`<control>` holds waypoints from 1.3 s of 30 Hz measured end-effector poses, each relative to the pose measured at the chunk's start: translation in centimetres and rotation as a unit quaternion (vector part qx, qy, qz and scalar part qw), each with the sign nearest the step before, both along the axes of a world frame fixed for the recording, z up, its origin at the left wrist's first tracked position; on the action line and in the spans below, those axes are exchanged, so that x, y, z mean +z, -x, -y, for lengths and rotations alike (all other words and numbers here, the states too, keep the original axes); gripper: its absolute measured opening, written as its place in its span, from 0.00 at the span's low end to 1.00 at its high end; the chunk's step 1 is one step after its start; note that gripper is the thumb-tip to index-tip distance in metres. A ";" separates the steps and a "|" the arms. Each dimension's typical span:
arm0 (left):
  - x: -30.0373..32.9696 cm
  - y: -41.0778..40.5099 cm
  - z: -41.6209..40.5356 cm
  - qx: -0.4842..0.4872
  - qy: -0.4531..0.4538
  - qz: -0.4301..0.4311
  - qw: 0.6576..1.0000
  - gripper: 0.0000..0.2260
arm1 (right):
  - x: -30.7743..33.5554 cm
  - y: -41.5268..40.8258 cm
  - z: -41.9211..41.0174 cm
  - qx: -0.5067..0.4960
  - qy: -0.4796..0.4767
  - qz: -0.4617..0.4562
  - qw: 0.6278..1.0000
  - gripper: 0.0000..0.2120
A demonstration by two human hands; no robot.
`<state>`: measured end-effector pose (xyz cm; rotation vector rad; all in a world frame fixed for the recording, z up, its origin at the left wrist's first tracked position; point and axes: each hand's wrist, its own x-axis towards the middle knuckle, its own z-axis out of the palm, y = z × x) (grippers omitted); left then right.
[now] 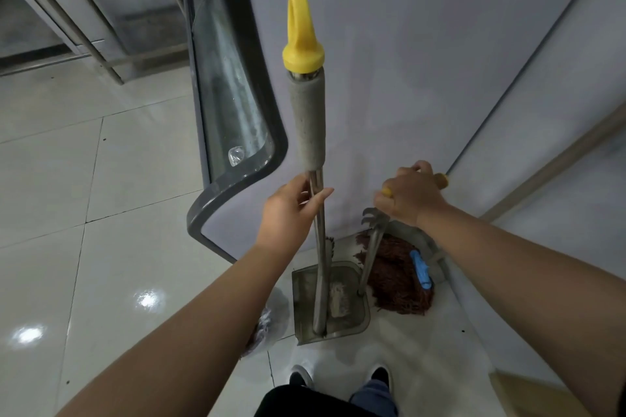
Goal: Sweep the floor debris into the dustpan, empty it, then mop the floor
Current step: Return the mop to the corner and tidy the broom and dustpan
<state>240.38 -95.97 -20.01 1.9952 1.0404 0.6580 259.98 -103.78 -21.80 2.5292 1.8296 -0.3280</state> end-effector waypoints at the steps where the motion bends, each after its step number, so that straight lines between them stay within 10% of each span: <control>1: 0.0 0.1 -0.1 0.000 0.002 0.001 1.000 0.07 | 0.2 -0.1 -0.2 -0.011 -0.013 0.007 1.000 0.22; 32: 0.2 -1.7 3.1 -0.057 -0.062 -0.024 0.996 0.13 | -2.0 0.9 4.3 -0.064 -0.056 -0.050 0.995 0.17; 36: 0.0 -1.3 3.6 -0.075 -0.063 -0.017 0.995 0.12 | -3.0 3.5 7.1 -0.180 -0.271 -0.099 0.940 0.24; 39: -0.9 -1.2 3.8 -0.098 -0.054 -0.018 0.994 0.12 | -3.3 5.0 8.0 -0.325 -0.279 -0.346 0.834 0.26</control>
